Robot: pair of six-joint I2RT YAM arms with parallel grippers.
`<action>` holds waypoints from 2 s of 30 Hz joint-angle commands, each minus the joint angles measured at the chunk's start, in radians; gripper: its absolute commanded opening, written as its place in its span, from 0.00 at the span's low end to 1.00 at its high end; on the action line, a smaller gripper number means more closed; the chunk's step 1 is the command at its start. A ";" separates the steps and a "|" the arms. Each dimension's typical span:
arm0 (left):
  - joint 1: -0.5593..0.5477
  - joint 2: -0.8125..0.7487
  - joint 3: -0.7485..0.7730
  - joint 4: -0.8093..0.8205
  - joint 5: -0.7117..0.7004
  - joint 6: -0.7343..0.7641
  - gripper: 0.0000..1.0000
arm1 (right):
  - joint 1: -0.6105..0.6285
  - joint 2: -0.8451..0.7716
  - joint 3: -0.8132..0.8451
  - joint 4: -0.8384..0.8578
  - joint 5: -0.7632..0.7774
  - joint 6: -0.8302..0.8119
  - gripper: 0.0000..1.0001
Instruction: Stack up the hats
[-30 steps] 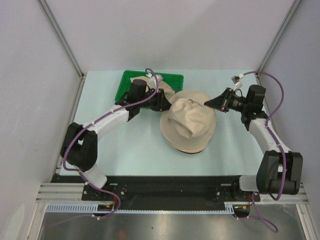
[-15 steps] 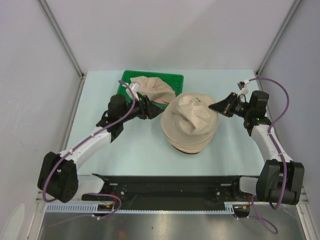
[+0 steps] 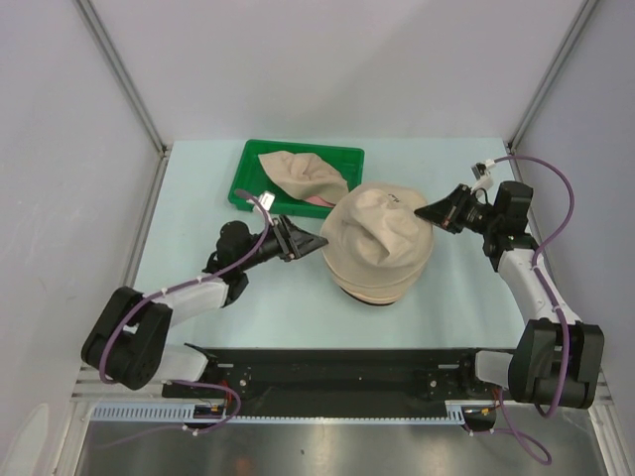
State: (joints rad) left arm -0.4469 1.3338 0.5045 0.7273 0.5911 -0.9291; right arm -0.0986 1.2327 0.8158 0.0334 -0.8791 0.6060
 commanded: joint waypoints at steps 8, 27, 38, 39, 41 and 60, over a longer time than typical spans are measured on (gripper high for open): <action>-0.024 0.145 -0.038 0.509 0.006 -0.284 0.14 | 0.005 -0.039 0.006 -0.110 0.083 0.015 0.00; -0.035 0.053 0.134 -0.129 -0.054 -0.024 0.00 | -0.036 -0.208 -0.066 -0.375 0.319 0.032 0.00; -0.042 0.145 0.150 -0.253 -0.100 -0.011 0.00 | -0.043 -0.161 -0.171 -0.440 0.594 0.043 0.00; -0.044 0.149 0.154 -0.256 -0.099 -0.011 0.00 | -0.043 -0.154 -0.181 -0.444 0.607 0.041 0.00; -0.049 0.156 0.157 -0.249 -0.097 -0.014 0.00 | -0.044 -0.134 -0.188 -0.440 0.634 0.044 0.00; -0.064 0.205 0.302 -0.597 -0.247 0.118 0.00 | 0.234 0.087 -0.104 -0.543 0.878 -0.017 0.01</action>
State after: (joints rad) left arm -0.5198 1.5047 0.8112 0.3904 0.4900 -0.9146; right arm 0.0986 1.2419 0.7685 -0.2306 -0.1860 0.6716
